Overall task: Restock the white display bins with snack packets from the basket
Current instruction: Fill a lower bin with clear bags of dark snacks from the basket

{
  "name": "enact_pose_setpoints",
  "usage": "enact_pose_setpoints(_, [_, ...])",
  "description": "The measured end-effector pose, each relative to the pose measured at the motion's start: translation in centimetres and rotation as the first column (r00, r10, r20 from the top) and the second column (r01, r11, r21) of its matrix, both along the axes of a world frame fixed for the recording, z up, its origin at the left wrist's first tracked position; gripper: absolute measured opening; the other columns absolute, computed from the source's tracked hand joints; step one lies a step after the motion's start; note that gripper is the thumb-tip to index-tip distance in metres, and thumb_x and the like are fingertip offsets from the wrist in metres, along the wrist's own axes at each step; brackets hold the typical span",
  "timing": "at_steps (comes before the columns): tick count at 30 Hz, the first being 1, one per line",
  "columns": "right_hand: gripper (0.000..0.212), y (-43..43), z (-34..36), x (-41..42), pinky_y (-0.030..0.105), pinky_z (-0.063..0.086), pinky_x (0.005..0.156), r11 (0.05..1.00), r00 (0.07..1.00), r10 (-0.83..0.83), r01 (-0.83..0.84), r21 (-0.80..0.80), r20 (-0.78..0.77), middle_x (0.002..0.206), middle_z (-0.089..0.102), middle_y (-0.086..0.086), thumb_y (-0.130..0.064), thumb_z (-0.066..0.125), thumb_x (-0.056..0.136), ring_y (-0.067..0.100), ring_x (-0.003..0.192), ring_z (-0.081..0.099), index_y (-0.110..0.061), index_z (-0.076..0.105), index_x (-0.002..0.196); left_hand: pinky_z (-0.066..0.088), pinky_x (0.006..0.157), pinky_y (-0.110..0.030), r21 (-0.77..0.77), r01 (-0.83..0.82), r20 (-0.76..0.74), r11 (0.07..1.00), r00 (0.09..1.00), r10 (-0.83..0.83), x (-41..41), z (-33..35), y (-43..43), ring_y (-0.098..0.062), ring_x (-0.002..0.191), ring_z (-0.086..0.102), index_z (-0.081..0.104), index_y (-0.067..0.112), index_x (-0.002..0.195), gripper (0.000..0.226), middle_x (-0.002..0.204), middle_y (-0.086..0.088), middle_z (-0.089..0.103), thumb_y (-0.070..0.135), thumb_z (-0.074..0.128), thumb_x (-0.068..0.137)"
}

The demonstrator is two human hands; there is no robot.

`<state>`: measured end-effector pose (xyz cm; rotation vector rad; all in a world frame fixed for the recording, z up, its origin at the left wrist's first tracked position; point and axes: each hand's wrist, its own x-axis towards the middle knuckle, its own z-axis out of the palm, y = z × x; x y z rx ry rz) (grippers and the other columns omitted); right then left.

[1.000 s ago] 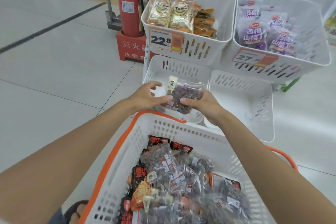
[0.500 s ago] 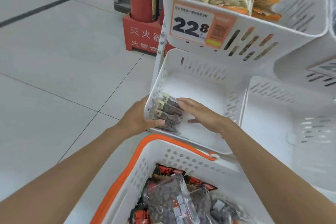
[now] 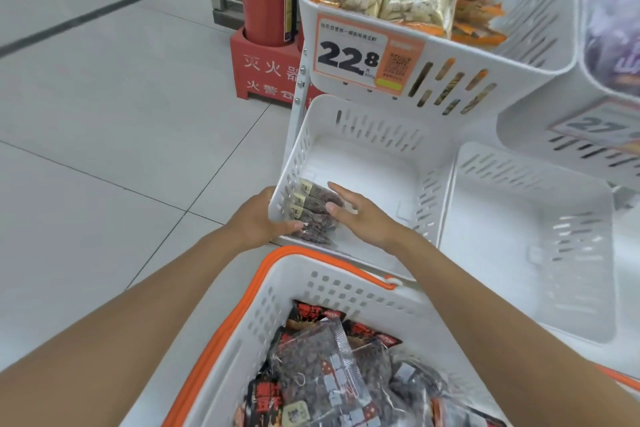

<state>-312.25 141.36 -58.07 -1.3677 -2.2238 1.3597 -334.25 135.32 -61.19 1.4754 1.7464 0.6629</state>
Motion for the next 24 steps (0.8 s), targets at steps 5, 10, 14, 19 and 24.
enact_pose_setpoints(5, [0.053, -3.7, 2.5, 2.8, 0.033, 0.026, 0.114, 0.963, 0.989, -0.15, 0.147, 0.227, -0.005, 0.149, 0.04, 0.002, -0.039, 0.06, 0.093, 0.016, 0.138, 0.033, -0.03, 0.044, 0.144, 0.049, 0.09, -0.036, 0.001, -0.152, -0.128, 0.988, 0.98, 0.151, 1.7, 5.4, -2.0, -0.025, 0.111, 0.056, 0.04, 0.017, 0.143, 0.076, 0.129, -0.008, 0.056, 0.049, 0.073, 0.082])
enact_pose_setpoints(10, [0.013, -13.2, 5.6, 5.1, 0.018, 0.049, 0.072, 0.84, 0.899, -0.333, 0.42, 0.343, -0.284, 0.094, 0.065, -0.008, -0.018, 0.061, 0.093, 0.001, 0.081, 0.058, -0.022, 0.066, 0.104, 0.048, 0.074, -0.032, 0.213, -0.176, -0.044, 0.961, 0.981, 0.189, 5.9, 9.9, -6.7, -0.016, 0.081, 0.057, 0.056, 0.019, 0.117, 0.04, 0.101, 0.0, 0.06, 0.038, 0.072, 0.086])
enact_pose_setpoints(14, [0.028, -19.9, 1.0, 7.0, 0.027, 0.049, 0.075, 0.944, 0.943, -0.325, 0.32, 0.076, 0.065, 0.095, 0.066, 0.001, -0.023, 0.059, 0.094, 0.015, 0.084, 0.06, -0.011, 0.061, 0.12, 0.049, 0.074, -0.031, 0.217, -0.158, 0.029, 0.963, 0.987, 0.156, 8.2, 10.3, -12.0, -0.014, 0.074, 0.056, 0.059, 0.017, 0.105, 0.025, 0.087, 0.001, 0.061, 0.029, 0.072, 0.088])
enact_pose_setpoints(19, [0.042, -22.3, -3.7, 4.5, 0.037, 0.042, 0.08, 0.975, 0.891, -0.203, 0.147, 0.165, 0.405, 0.095, 0.059, 0.002, -0.038, 0.065, 0.087, 0.025, 0.098, 0.053, -0.017, 0.048, 0.12, 0.045, 0.074, -0.029, 0.121, -0.17, 0.015, 0.978, 0.986, 0.169, 8.7, 8.3, -17.6, -0.016, 0.08, 0.056, 0.059, 0.017, 0.107, 0.024, 0.092, 0.001, 0.06, 0.027, 0.071, 0.089])
enact_pose_setpoints(24, [0.012, -21.4, 1.1, 6.8, 0.027, 0.047, 0.072, 0.905, 0.895, -0.425, 0.422, -0.055, -0.133, 0.113, 0.055, -0.001, -0.014, 0.059, 0.095, 0.015, 0.085, 0.057, -0.016, 0.053, 0.105, 0.044, 0.081, -0.03, -0.057, -0.165, -0.017, 0.985, 0.986, 0.164, 9.1, 7.6, -19.2, -0.021, 0.098, 0.056, 0.052, 0.012, 0.125, 0.05, 0.119, -0.006, 0.054, 0.031, 0.075, 0.085])
